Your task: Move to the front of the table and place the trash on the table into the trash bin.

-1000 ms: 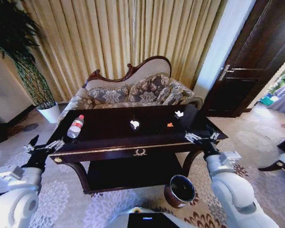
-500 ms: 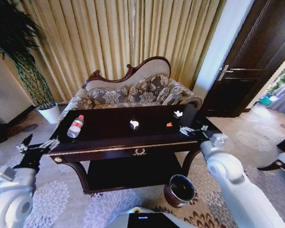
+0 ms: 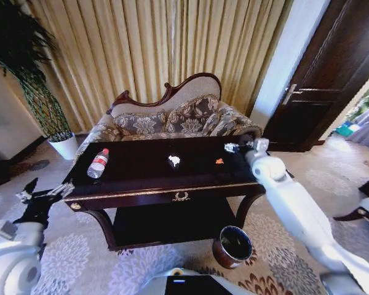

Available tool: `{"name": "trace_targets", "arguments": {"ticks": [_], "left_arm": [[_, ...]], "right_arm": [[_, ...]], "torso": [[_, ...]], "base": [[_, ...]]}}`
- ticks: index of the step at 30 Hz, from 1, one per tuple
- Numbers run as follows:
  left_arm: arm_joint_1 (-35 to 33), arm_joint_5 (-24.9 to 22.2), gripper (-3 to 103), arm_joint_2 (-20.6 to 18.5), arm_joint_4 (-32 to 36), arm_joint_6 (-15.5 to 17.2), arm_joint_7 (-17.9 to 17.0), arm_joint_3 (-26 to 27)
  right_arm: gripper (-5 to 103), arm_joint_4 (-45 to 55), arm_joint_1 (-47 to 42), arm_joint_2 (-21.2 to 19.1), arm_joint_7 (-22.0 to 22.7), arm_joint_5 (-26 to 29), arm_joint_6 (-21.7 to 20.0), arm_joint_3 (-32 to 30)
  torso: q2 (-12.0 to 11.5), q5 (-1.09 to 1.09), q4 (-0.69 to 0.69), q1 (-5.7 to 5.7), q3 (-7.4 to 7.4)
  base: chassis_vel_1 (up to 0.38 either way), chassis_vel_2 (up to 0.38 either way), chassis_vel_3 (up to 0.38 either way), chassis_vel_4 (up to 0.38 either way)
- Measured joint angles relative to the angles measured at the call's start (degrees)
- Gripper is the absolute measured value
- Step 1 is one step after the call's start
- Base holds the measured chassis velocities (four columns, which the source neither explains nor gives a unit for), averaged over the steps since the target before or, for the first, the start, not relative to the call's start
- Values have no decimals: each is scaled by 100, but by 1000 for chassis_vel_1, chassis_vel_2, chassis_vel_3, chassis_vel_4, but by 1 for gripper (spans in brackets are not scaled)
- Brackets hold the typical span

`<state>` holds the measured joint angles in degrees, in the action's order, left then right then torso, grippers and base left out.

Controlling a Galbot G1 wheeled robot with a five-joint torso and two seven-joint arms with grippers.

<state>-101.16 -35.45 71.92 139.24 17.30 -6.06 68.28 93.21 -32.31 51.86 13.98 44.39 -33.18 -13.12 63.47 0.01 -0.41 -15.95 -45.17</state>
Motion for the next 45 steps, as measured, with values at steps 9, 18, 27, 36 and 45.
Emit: {"name": "trace_targets", "arguments": {"ticks": [9,18,27,36,45], "left_arm": [[-100,11,100,78,54,-9,3,88],[-200,40,100,182,81,-109,3,104],[-225,88,100,156,92,-155,2,51],[-228,178,100,139,55,-216,6,-3],[-260,227,100,198,23,-295,9,12]], "right_arm": [[100,-972,832,182,-177,-10,-203,602],[100,-1504,979,205,-152,159,-607,629],[100,-1607,878,230,-137,83,-704,540],[100,-1637,816,236,-141,65,-679,549],[100,-1637,783,236,-140,-113,-630,612]], "torso": [[0,-2,2,0,0],[0,-1,0,0,1],[0,-1,0,0,1],[1,-1,0,1,1],[1,-1,0,1,1]], "base": [[0,0,0,0],[0,0,0,0],[0,0,0,0],[0,0,0,0],[0,0,0,0]]}}
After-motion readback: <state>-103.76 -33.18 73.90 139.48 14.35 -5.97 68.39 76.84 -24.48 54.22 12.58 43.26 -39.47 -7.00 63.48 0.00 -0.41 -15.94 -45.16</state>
